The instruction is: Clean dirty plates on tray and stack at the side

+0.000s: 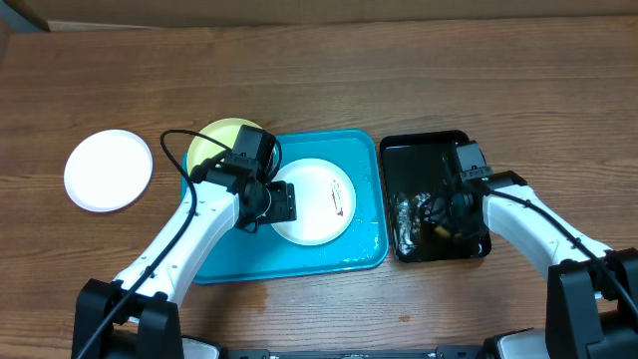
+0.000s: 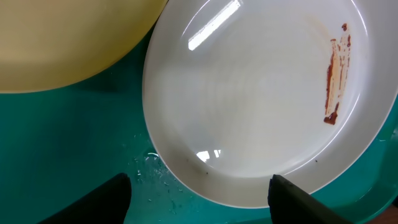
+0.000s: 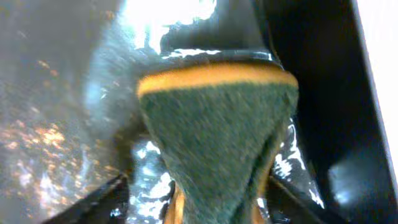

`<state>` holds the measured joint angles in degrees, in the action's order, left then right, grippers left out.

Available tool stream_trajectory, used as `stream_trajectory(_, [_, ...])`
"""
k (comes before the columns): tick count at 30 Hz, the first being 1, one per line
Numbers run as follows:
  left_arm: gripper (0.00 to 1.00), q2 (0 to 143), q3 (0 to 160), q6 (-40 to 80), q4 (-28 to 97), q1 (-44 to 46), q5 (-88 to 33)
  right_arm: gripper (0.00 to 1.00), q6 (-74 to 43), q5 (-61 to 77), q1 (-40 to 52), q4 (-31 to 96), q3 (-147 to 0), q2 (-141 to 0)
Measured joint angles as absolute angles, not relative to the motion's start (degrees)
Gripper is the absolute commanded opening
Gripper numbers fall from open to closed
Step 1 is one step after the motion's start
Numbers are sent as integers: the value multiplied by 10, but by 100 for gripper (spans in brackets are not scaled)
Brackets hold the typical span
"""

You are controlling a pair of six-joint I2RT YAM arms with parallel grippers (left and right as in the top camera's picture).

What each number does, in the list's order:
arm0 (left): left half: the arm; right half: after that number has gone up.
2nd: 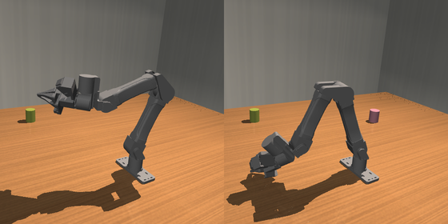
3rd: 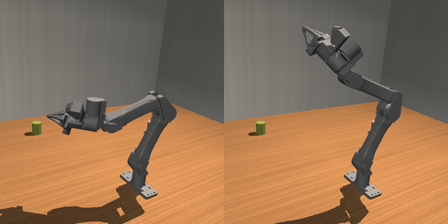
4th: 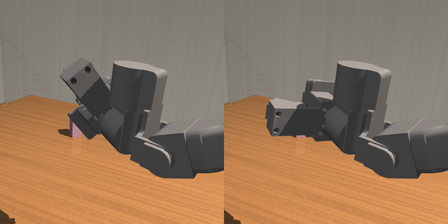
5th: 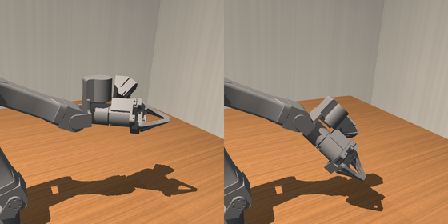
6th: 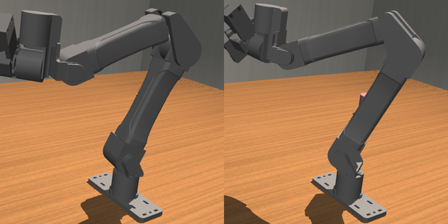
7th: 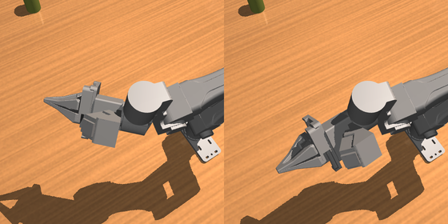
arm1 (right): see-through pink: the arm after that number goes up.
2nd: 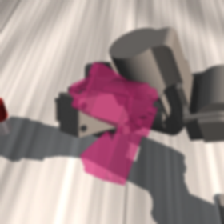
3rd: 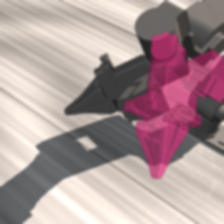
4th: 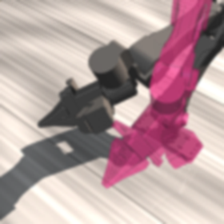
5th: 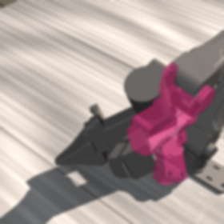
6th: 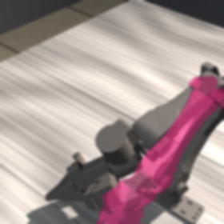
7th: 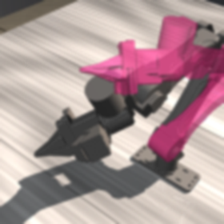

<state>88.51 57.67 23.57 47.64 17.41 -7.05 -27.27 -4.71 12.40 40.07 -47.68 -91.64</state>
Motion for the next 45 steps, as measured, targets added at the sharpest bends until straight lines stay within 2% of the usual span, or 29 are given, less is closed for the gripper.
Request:
stream_trajectory(13, [72,885,577,236,479,174,-70,76,-253,-47,124,325,-480,-916])
stream_trajectory(15, [72,885,577,236,479,174,-70,72,-254,-48,124,309,-479,-916])
stream_trajectory(18, [72,885,577,236,479,174,-70,60,-255,-47,124,295,-477,-917])
stream_trajectory(22, [72,885,577,236,479,174,-70,61,-258,-49,124,291,-475,-918])
stream_trajectory(28, [72,885,577,236,479,174,-70,68,-264,-49,124,274,-475,-919])
stream_trajectory(38, [72,885,577,236,480,174,-70,67,-253,-49,124,315,-475,-919])
stream_trajectory(39, [72,885,577,236,480,174,-70,66,-254,-49,124,313,-475,-919])
stream_trajectory(40, [72,885,577,236,480,174,-70,62,-255,-48,124,308,-475,-920])
stream_trajectory(41, [72,885,577,236,480,174,-70,53,-254,-49,124,304,-475,-920])
stream_trajectory(42, [72,885,577,236,480,174,-70,50,-256,-48,124,302,-475,-920])
stream_trajectory(45, [72,885,577,236,481,174,-70,52,-301,-47,124,308,-474,-921])
